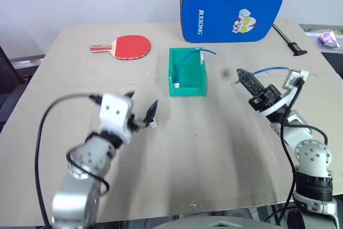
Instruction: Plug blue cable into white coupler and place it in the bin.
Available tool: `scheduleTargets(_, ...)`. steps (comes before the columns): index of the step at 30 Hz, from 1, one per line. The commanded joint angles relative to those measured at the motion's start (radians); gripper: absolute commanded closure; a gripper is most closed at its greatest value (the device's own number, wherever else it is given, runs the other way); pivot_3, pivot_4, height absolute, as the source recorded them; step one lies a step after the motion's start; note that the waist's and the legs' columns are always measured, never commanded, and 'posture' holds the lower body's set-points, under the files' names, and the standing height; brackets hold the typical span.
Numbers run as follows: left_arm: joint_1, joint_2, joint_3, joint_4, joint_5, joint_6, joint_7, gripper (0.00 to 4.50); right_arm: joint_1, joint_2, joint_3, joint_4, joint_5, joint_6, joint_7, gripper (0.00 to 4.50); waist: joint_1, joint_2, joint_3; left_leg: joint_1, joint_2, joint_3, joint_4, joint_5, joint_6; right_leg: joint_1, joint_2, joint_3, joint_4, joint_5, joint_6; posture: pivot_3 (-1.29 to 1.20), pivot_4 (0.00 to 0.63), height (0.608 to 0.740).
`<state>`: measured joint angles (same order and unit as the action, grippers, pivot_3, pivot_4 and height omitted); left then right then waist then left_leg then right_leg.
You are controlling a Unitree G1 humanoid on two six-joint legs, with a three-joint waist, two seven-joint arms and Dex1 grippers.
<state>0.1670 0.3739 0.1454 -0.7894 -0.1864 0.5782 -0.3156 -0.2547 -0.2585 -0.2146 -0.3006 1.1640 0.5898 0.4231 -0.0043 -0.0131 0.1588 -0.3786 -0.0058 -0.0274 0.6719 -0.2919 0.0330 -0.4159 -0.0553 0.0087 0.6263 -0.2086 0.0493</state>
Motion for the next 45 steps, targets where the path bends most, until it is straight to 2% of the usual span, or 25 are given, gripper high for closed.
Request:
scheduleTargets(1, 0.113, -0.044, -0.059, 0.001, 0.093, -0.169, 0.058, 0.64, -0.013, 0.004, 0.021, -0.043, -0.029, -0.014, 0.021, 4.5, 0.011, 0.0, 0.0, 0.0, 0.0, -0.001, 0.0, 0.0, 0.0, 0.0, 0.0, -0.001, 0.0, 0.0, 0.0, 0.0, 0.15, 0.74)
scheduleTargets(5, 0.169, -0.092, -0.097, 0.081, 0.104, -0.264, 0.066, 0.64, -0.004, 0.001, 0.046, -0.067, -0.048, -0.006, 0.025, 4.5, 0.02, 0.0, -0.001, 0.001, 0.0, -0.001, 0.0, 0.0, 0.001, 0.0, 0.0, -0.001, 0.0, -0.001, -0.002, 0.0, 0.15, 0.74)
scheduleTargets(8, 0.155, -0.086, -0.114, 0.142, 0.106, -0.285, 0.038, 0.64, 0.003, 0.01, 0.071, -0.091, -0.059, -0.004, 0.022, 4.5, 0.016, 0.0, -0.001, 0.001, 0.0, 0.0, 0.001, 0.0, 0.001, 0.001, 0.001, -0.001, 0.0, -0.001, -0.005, 0.0, 0.15, 0.74)
scheduleTargets(14, 0.112, -0.072, -0.141, 0.243, 0.14, -0.314, 0.03, 0.64, 0.015, 0.021, 0.089, -0.123, -0.062, -0.007, 0.005, 4.5, 0.015, 0.001, -0.001, 0.001, 0.001, 0.0, 0.0, 0.0, 0.001, 0.001, 0.003, -0.005, 0.001, 0.001, -0.001, 0.0, 0.15, 0.74)
scheduleTargets(28, 0.076, -0.172, -0.183, 0.367, 0.187, -0.385, 0.117, 0.64, 0.038, 0.032, 0.086, -0.14, -0.075, -0.012, -0.025, 4.5, 0.015, 0.001, -0.001, 0.001, 0.001, -0.002, 0.0, 0.0, 0.001, 0.001, 0.003, -0.008, 0.001, 0.001, -0.001, 0.0, 0.15, 0.74)
scheduleTargets(31, 0.082, -0.182, -0.185, 0.383, 0.198, -0.406, 0.133, 1.34, 0.038, 0.032, 0.086, -0.137, -0.077, -0.011, -0.025, 4.5, 0.015, 0.001, -0.001, 0.001, 0.001, -0.001, 0.0, 0.0, 0.001, 0.001, 0.002, -0.008, 0.0, 0.001, -0.001, 0.0, 0.15, 0.74)
scheduleTargets(33, 0.081, -0.198, -0.189, 0.401, 0.211, -0.418, 0.157, 2.63, 0.037, 0.033, 0.085, -0.135, -0.078, -0.012, -0.025, 4.5, 0.015, 0.001, -0.001, 0.001, 0.001, -0.001, 0.0, 0.0, 0.001, 0.001, 0.002, -0.008, 0.0, 0.001, -0.001, 0.0, 0.15, 0.74)
scheduleTargets(34, 0.079, -0.205, -0.192, 0.41, 0.216, -0.424, 0.164, 2.92, 0.036, 0.033, 0.084, -0.133, -0.078, -0.013, -0.025, 4.5, 0.015, 0.001, -0.001, 0.001, 0.001, -0.001, 0.0, 0.0, 0.001, 0.001, 0.002, -0.008, 0.0, 0.001, -0.001, 0.0, 0.15, 0.74)
scheduleTargets(37, 0.071, -0.213, -0.197, 0.43, 0.223, -0.438, 0.168, 4.25, 0.036, 0.037, 0.084, -0.132, -0.077, -0.012, -0.028, 4.5, 0.017, 0.001, -0.002, 0.001, 0.001, -0.002, 0.0, 0.0, 0.001, 0.001, 0.002, -0.008, 0.0, 0.001, -0.001, 0.0, 0.15, 0.74)
scheduleTargets(45, 0.056, -0.204, -0.202, 0.466, 0.244, -0.475, 0.17, 4.31, 0.028, 0.024, 0.1, -0.136, -0.094, -0.003, -0.018, 4.5, 0.017, 0.005, -0.005, 0.002, 0.0, -0.002, 0.001, 0.0, 0.001, 0.002, 0.002, -0.008, 0.0, 0.001, -0.001, 0.0, 0.15, 0.74)
